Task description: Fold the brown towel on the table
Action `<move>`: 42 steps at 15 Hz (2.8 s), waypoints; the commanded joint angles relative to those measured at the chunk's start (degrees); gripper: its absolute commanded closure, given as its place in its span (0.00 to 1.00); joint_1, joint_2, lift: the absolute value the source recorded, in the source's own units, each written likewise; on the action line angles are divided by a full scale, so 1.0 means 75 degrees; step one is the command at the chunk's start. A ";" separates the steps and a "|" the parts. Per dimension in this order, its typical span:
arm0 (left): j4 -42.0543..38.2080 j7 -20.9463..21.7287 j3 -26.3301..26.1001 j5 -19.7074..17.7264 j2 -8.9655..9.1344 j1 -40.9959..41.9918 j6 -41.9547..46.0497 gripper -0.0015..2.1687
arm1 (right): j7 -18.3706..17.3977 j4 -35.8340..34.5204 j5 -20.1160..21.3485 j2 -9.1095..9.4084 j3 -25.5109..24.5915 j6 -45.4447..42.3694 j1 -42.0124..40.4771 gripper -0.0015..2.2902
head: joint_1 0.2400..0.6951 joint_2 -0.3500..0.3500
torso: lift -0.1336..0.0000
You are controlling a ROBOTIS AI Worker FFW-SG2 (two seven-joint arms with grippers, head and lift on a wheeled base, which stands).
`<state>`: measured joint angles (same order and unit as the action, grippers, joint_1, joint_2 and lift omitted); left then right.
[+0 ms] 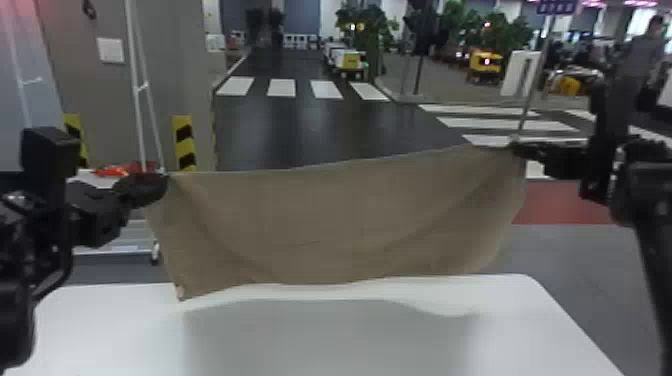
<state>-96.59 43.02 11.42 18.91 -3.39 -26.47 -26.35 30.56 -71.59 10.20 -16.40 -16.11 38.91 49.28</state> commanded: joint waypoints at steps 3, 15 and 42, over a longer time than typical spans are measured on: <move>-0.0903 0.0147 0.0445 -0.0131 -0.0111 0.1690 0.1432 0.99 | 0.0366 -0.1494 -0.0938 -0.0439 -0.0371 0.0221 -0.2106 0.42 | 0.22 0.28 | 0.07; -0.1922 0.1659 0.1992 -0.0987 -0.0064 0.7104 0.8252 0.99 | 0.2323 -0.5666 -0.2543 0.0135 -0.2410 -0.1748 -0.8914 0.42 | 1.00 0.20 | 0.07; 0.0797 0.3710 0.0106 0.2857 -0.0919 0.2592 0.7549 0.99 | 0.2136 -0.1588 -0.0528 -0.0333 -0.2234 -0.1068 -0.5574 0.42 | 1.00 0.00 | 0.07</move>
<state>-93.49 71.05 12.58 39.35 -10.15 -5.17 30.27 46.77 -86.54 5.89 -18.65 -32.93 31.44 5.88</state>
